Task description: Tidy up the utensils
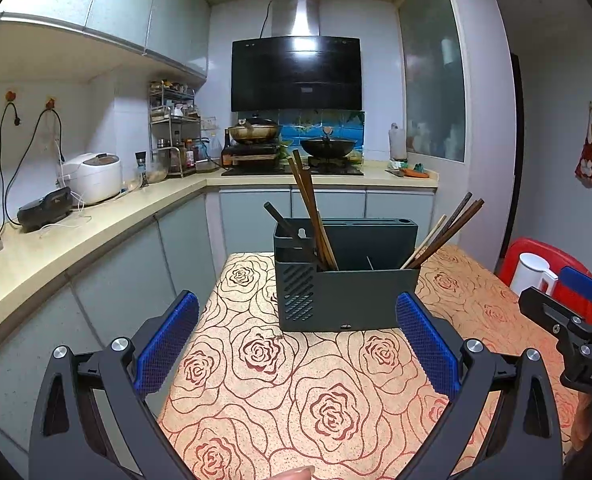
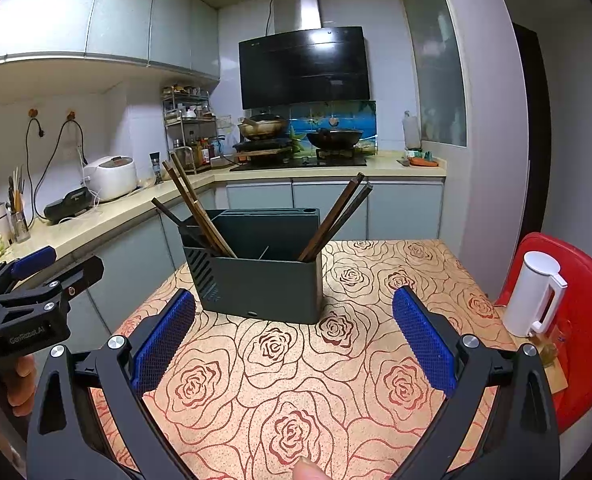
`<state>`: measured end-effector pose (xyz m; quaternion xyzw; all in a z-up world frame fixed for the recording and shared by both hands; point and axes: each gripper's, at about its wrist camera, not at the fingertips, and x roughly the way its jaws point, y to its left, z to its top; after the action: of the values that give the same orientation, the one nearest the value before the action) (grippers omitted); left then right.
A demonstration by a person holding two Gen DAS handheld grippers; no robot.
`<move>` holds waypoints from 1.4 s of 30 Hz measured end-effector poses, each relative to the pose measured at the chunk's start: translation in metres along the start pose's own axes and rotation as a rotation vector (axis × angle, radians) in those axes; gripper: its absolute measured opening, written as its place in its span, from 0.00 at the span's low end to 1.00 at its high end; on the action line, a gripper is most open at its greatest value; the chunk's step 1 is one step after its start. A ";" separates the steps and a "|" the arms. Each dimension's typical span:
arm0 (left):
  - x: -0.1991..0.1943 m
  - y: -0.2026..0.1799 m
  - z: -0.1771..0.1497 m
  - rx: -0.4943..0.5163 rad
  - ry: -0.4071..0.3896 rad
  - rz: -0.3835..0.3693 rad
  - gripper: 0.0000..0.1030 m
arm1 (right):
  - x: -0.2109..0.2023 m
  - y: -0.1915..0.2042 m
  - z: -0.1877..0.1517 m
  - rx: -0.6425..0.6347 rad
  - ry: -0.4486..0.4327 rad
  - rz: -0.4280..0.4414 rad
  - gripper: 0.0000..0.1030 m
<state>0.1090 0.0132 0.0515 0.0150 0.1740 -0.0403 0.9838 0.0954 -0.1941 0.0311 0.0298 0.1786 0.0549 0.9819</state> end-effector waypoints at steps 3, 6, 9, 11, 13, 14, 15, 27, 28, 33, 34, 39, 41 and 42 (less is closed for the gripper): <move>0.000 0.000 0.000 -0.001 0.001 0.000 0.93 | 0.000 0.000 0.000 0.000 0.000 0.000 0.93; 0.001 0.000 0.000 -0.002 0.003 0.000 0.93 | 0.000 0.000 0.000 0.000 0.001 0.000 0.93; 0.000 0.001 -0.001 -0.002 0.005 -0.001 0.93 | 0.001 -0.001 0.000 -0.002 0.004 0.002 0.93; 0.000 0.001 -0.001 -0.002 0.005 -0.001 0.93 | 0.001 -0.001 -0.001 0.000 0.004 0.003 0.93; 0.000 0.001 -0.001 -0.003 0.005 -0.002 0.93 | 0.001 -0.001 -0.002 -0.001 0.004 0.003 0.93; 0.000 0.001 -0.001 -0.003 0.006 -0.002 0.93 | 0.001 -0.001 -0.002 -0.001 0.003 0.002 0.93; 0.000 0.001 -0.001 -0.003 0.007 -0.002 0.93 | 0.001 -0.001 -0.001 0.000 0.003 0.003 0.93; 0.001 -0.001 -0.002 -0.003 0.008 -0.002 0.93 | 0.000 0.000 -0.002 -0.002 0.000 0.002 0.93; 0.001 0.000 -0.002 -0.004 0.008 -0.002 0.93 | 0.000 0.000 -0.003 -0.002 -0.001 0.002 0.93; 0.001 -0.001 -0.002 -0.005 0.009 -0.003 0.93 | 0.000 0.000 -0.003 -0.003 0.001 0.002 0.93; 0.001 -0.001 -0.002 -0.005 0.009 -0.003 0.93 | 0.000 0.000 -0.002 -0.004 0.002 0.002 0.93; 0.001 -0.001 -0.002 -0.005 0.009 -0.003 0.93 | -0.001 -0.001 -0.002 -0.005 0.002 0.002 0.93; 0.001 0.000 -0.002 -0.005 0.009 -0.003 0.93 | -0.001 0.000 -0.002 -0.004 0.003 0.002 0.93; 0.001 -0.001 -0.002 -0.005 0.009 -0.002 0.93 | -0.001 0.000 -0.002 -0.004 0.003 0.002 0.93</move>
<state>0.1091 0.0127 0.0493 0.0126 0.1787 -0.0410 0.9830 0.0939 -0.1945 0.0290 0.0280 0.1798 0.0564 0.9817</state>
